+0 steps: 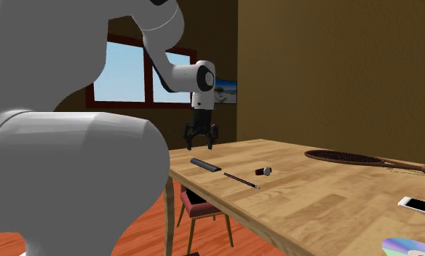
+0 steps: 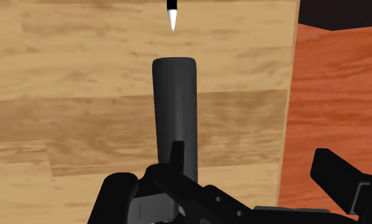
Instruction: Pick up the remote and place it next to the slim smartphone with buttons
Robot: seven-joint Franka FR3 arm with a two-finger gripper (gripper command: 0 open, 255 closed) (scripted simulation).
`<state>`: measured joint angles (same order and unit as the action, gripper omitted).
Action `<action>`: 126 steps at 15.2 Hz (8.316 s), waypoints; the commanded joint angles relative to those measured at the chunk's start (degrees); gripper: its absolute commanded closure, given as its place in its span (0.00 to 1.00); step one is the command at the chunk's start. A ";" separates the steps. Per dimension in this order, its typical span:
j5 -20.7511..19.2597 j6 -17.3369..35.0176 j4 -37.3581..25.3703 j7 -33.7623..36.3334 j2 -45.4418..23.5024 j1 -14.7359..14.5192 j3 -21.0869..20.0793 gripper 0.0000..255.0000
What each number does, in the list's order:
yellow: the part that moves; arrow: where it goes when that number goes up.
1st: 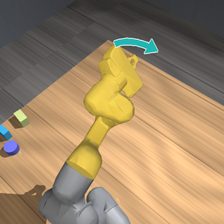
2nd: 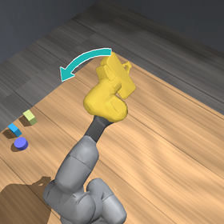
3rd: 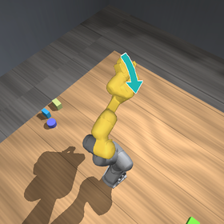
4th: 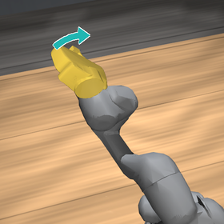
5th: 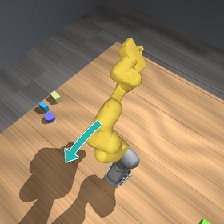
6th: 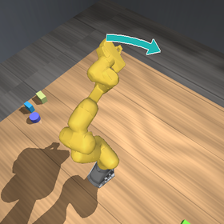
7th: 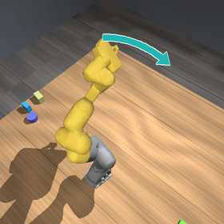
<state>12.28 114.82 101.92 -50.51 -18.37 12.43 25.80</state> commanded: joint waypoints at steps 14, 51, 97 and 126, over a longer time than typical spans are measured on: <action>4.90 3.17 -8.02 -4.64 -12.93 4.58 -1.64 0.00; -0.01 -3.72 -3.68 -6.75 -1.13 5.09 2.12 1.00; 1.07 -2.64 3.07 -67.07 -0.41 41.24 25.54 1.00; 10.16 2.87 -0.58 -77.40 -12.86 52.60 21.17 0.00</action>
<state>22.44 117.69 101.35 -127.91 -31.24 65.02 46.98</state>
